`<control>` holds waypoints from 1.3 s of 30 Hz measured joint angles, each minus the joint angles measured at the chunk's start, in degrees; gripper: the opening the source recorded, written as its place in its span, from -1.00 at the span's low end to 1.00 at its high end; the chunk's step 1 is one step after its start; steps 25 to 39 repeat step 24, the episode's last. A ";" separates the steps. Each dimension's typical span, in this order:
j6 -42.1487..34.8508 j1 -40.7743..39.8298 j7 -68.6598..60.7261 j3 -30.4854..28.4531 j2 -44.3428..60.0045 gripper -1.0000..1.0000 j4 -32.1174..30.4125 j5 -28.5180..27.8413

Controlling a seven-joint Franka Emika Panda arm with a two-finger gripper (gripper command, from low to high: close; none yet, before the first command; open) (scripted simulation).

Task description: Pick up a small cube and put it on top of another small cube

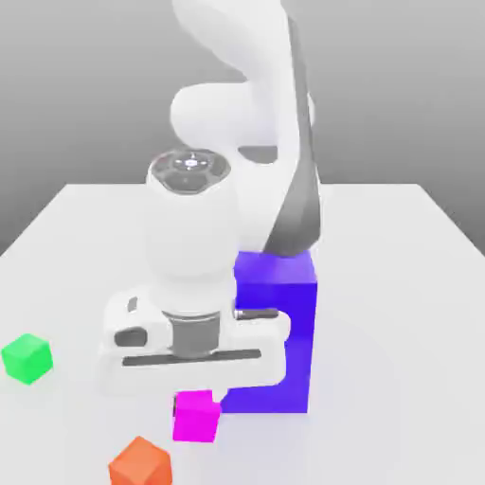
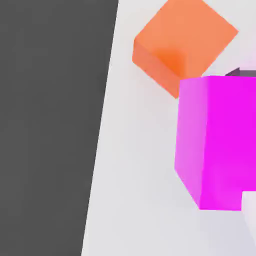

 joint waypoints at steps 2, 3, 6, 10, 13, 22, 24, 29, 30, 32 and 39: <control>0.14 -2.43 3.82 -3.25 -1.93 -1.00 -2.04 0.42; 0.22 -3.96 5.78 -4.83 -2.93 -1.00 -3.10 0.56; 0.20 -11.02 11.80 -9.65 -4.77 -1.00 -4.92 0.66; 0.26 -18.46 20.18 -14.91 -3.01 -1.00 -4.12 1.23; 1.13 -19.04 21.69 -15.55 -1.03 -1.00 -3.72 1.46; 4.39 -20.59 19.23 -13.44 3.63 -1.00 -3.43 5.28; 5.08 -21.20 18.19 -12.53 4.42 -1.00 -3.38 6.71; 5.08 -21.20 18.19 -12.53 4.42 -1.00 -3.38 6.71; 5.08 -21.20 18.19 -12.53 4.42 -1.00 -3.38 6.71; 5.08 -21.20 18.19 -12.53 4.42 -1.00 -3.38 6.71; 5.08 -21.20 18.19 -12.53 4.42 -1.00 -3.38 6.71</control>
